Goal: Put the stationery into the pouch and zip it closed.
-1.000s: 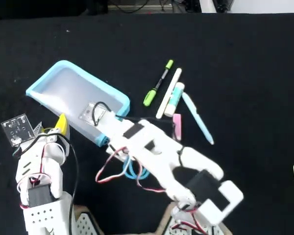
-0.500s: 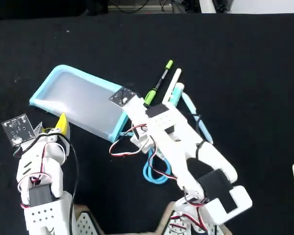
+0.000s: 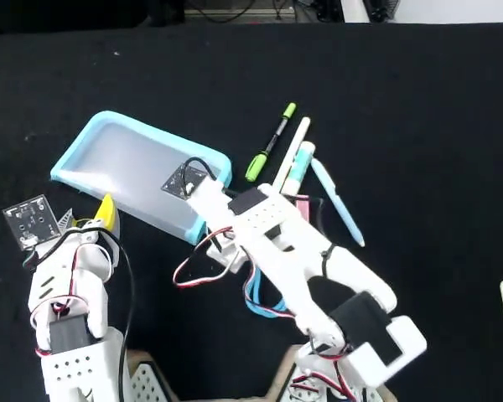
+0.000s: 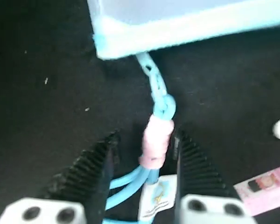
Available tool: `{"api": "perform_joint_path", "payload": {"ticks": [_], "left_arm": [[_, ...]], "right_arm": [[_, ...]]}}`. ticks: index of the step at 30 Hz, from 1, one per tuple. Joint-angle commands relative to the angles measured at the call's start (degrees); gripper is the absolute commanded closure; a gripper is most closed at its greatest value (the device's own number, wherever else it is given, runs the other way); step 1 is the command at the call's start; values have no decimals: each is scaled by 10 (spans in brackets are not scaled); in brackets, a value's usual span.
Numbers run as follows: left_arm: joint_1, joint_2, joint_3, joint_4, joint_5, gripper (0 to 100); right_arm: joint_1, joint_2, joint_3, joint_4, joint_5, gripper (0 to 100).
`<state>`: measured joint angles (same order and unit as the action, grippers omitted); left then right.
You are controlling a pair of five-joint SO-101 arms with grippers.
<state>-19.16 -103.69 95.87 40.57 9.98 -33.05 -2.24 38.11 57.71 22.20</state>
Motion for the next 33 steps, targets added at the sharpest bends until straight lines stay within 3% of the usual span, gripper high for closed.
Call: {"api": "perform_joint_path", "payload": {"ticks": [1, 4, 7, 11, 17, 22, 33], "left_arm": [[-1, -7, 7, -13, 5, 770], [-1, -7, 7, -13, 5, 770], [-1, -7, 7, -13, 5, 770], [26, -7, 10, -11, -5, 770], [151, -6, 15, 33, -110, 770], [239, -6, 15, 49, -109, 768], [352, -4, 15, 22, -107, 765]], "right_arm": [[40, 40, -30, -42, 14, 823], [50, 75, -30, -56, 18, 842], [50, 55, -28, -62, 14, 993], [50, -26, -28, -57, -23, 985], [47, -170, -25, -62, -66, 988], [47, -195, -3, -99, -133, 988], [47, -196, 31, -142, -135, 988]]}}
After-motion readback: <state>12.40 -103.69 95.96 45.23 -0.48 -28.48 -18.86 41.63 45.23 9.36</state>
